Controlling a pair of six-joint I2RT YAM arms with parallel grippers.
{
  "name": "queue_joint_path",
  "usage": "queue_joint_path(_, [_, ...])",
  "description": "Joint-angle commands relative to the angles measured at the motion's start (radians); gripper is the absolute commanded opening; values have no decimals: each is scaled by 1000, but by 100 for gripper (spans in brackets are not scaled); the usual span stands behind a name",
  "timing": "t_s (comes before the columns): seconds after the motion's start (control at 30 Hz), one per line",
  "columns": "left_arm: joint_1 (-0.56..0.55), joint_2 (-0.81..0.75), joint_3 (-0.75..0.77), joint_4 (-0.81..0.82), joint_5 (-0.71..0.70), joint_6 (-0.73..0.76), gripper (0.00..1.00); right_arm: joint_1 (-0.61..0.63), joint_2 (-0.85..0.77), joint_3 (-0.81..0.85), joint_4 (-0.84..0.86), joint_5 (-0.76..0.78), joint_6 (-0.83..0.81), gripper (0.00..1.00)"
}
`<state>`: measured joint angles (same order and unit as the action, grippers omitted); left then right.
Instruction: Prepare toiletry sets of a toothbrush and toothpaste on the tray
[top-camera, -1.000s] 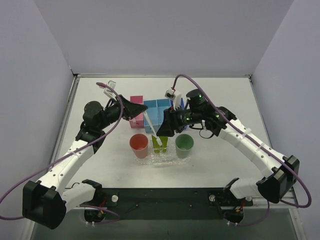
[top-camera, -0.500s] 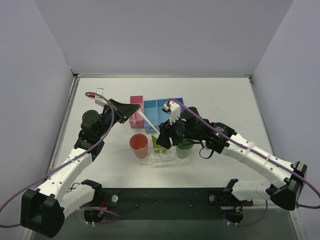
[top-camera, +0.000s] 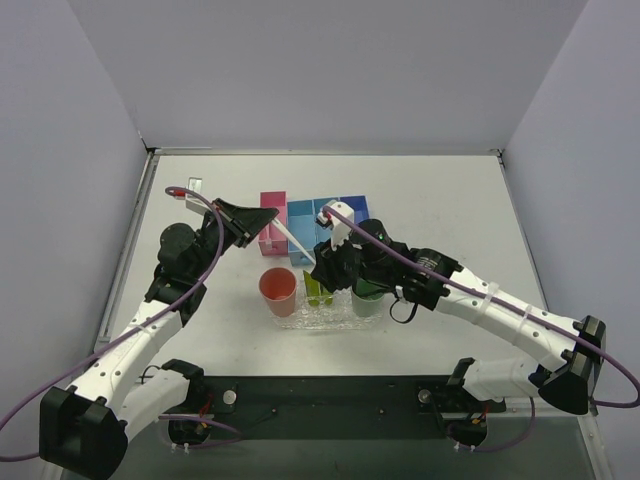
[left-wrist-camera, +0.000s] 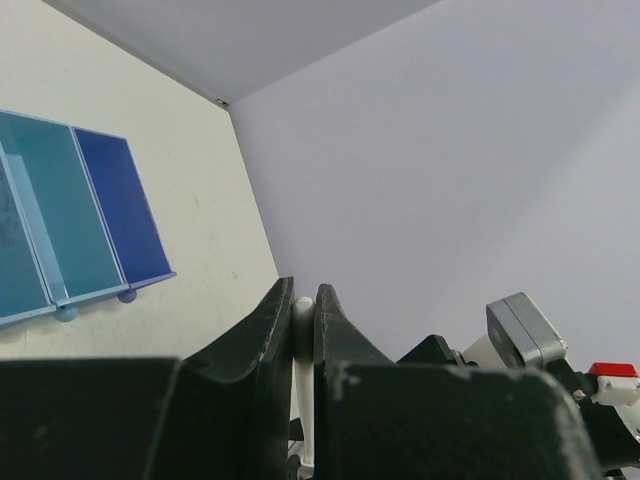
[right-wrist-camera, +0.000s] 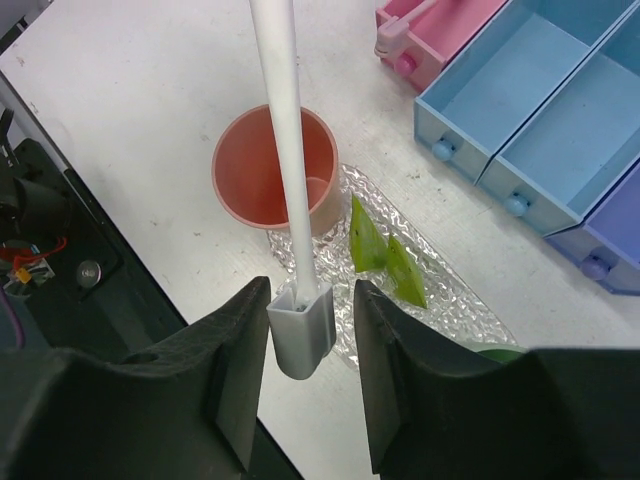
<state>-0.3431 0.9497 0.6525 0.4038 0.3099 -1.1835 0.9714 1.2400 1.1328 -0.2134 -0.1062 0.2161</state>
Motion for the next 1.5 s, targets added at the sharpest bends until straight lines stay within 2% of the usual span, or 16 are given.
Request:
queue_joint_path(0.0, [6, -19, 4, 24, -8, -10, 0, 15, 7, -4, 55, 37, -23, 33])
queue_joint_path(0.13, [6, -23, 2, 24, -9, -10, 0, 20, 15, 1, 48, 34, -24, 17])
queue_joint_path(0.3, [6, -22, 9, 17, -11, 4, 0, 20, 18, 4, 36, 36, -23, 7])
queue_joint_path(0.43, [6, -22, 33, -10, 3, 77, 0, 18, 16, 12, 22, 40, -23, 0])
queue_joint_path(0.5, [6, -26, 51, -43, 3, 111, 13, 20, 10, 16, 13, 51, -21, 0])
queue_joint_path(0.53, [6, -29, 58, -58, -2, 148, 25, 18, 6, 22, 2, 56, -21, 0])
queue_joint_path(0.6, [6, -43, 67, -100, -17, 182, 37, 20, 1, 25, -6, 68, -21, 0])
queue_joint_path(0.63, [6, -49, 75, -109, -22, 215, 50, 20, -5, 25, -12, 69, -20, 0])
queue_joint_path(0.7, [6, -65, 84, -137, -32, 248, 61, 20, -7, 36, -26, 77, -21, 0])
queue_joint_path(0.8, [7, -78, 116, -180, -48, 332, 70, 16, -11, 54, -58, 88, -21, 0])
queue_joint_path(1.0, [9, -129, 216, -328, -153, 620, 77, 13, -28, 116, -170, 92, -18, 0])
queue_joint_path(1.13, [12, -135, 275, -462, -236, 887, 77, 7, -57, 191, -399, 48, -9, 0])
queue_joint_path(1.3, [16, -109, 250, -554, -336, 1041, 78, -8, -102, 237, -633, -35, 57, 0])
queue_joint_path(1.4, [16, -97, 217, -559, -364, 1062, 78, -10, -123, 260, -792, -105, 95, 0])
queue_joint_path(1.47, [16, -81, 214, -566, -365, 1062, 77, -11, -137, 269, -840, -144, 109, 0])
